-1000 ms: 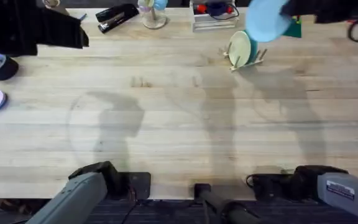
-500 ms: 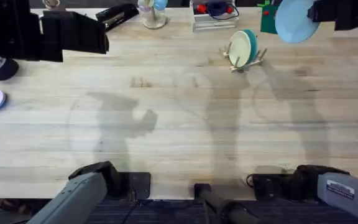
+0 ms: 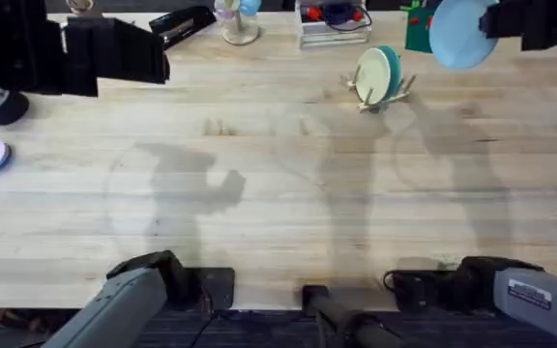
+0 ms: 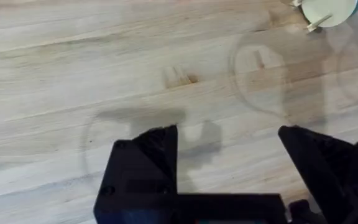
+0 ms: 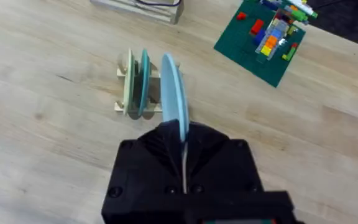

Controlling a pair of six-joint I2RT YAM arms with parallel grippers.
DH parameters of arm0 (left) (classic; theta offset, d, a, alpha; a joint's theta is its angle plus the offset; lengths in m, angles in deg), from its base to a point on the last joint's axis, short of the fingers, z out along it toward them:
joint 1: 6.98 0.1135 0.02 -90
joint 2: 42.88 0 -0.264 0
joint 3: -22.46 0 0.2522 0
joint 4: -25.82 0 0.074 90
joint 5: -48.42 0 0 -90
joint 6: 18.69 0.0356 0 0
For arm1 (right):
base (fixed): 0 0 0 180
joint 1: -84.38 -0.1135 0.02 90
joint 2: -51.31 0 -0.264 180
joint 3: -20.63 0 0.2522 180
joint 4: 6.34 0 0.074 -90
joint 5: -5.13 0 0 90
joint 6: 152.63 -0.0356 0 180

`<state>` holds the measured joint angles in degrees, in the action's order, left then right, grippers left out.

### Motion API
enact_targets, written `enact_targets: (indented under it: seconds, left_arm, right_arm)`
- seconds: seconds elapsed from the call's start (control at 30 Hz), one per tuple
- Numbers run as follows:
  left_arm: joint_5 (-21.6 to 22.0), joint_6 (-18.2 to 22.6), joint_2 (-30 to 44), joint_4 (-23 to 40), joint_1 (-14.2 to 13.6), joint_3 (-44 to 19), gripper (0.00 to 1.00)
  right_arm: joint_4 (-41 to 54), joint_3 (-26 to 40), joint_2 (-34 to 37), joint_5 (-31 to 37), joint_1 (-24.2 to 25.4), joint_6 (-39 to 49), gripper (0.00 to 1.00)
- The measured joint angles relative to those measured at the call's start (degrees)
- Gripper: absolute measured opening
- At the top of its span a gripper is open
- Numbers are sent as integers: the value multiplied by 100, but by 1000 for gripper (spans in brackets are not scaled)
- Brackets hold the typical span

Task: Pick up the plates from the table one by one and place each into a slot on the dish rack.

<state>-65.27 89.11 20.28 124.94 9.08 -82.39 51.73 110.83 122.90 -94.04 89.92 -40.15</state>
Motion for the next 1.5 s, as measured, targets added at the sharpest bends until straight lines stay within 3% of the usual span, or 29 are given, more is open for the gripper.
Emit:
enact_targets:
  seconds: [0.53,1.5]
  left_arm:
    - [0,0,0,-2,0,0,993]
    - [0,0,0,-2,0,0,993]
  right_arm:
    - [-207,0,411,7,-17,-574,30]
    - [-393,0,566,42,-162,-623,30]
